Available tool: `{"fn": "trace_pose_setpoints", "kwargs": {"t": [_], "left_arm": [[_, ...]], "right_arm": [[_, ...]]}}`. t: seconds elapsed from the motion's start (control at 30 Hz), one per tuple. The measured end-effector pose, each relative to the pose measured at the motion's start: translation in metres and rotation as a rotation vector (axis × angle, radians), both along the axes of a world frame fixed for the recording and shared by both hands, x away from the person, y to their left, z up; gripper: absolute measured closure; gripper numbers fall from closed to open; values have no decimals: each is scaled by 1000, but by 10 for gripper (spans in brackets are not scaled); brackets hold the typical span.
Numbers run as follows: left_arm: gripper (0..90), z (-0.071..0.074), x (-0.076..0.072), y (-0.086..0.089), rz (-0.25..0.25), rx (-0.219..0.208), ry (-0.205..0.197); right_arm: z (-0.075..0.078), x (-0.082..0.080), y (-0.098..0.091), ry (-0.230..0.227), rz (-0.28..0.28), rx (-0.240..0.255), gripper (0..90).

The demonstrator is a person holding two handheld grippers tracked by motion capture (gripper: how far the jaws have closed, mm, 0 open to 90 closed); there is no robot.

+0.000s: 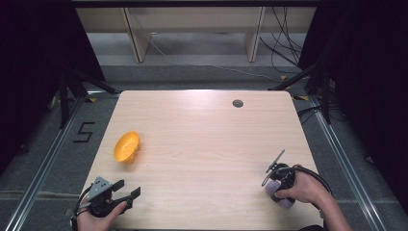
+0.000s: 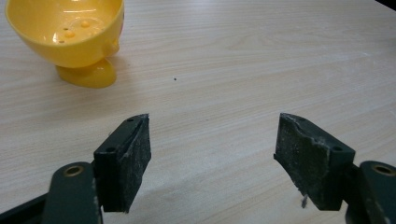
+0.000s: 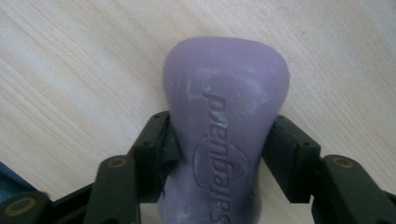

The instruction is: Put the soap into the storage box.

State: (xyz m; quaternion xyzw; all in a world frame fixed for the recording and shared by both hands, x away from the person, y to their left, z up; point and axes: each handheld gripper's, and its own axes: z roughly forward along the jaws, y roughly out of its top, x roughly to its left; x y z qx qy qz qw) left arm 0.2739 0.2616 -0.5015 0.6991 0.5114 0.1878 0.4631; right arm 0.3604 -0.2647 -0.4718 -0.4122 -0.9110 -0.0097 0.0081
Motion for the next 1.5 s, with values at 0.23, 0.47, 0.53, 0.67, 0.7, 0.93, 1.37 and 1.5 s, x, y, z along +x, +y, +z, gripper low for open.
{"fn": "trace_pose_setpoints", "kwargs": {"t": [0.23,0.47,0.53,0.67,0.7,0.93,1.37,1.5], "left_arm": [[264,0,0,0,-6,-2,2],[264,-1,0,0,-6,6,3],[264,-1,0,0,-6,7,3],[264,-1,0,0,-5,8,3],[264,-1,0,0,-6,5,2],[265,-1,0,-1,-5,3,3],[267,-1,0,-1,-10,10,7],[267,-1,0,-1,-7,6,9]], "right_arm": [[-2,-2,0,-53,69,-13,499],[1,-8,2,-82,132,-18,501],[1,-8,2,-82,138,-16,501],[4,-8,1,-108,175,-3,501],[7,-11,3,-110,151,-9,501],[19,-13,8,-146,180,-7,502],[28,-14,19,-206,260,1,502],[30,-16,22,-255,293,7,502]]}}
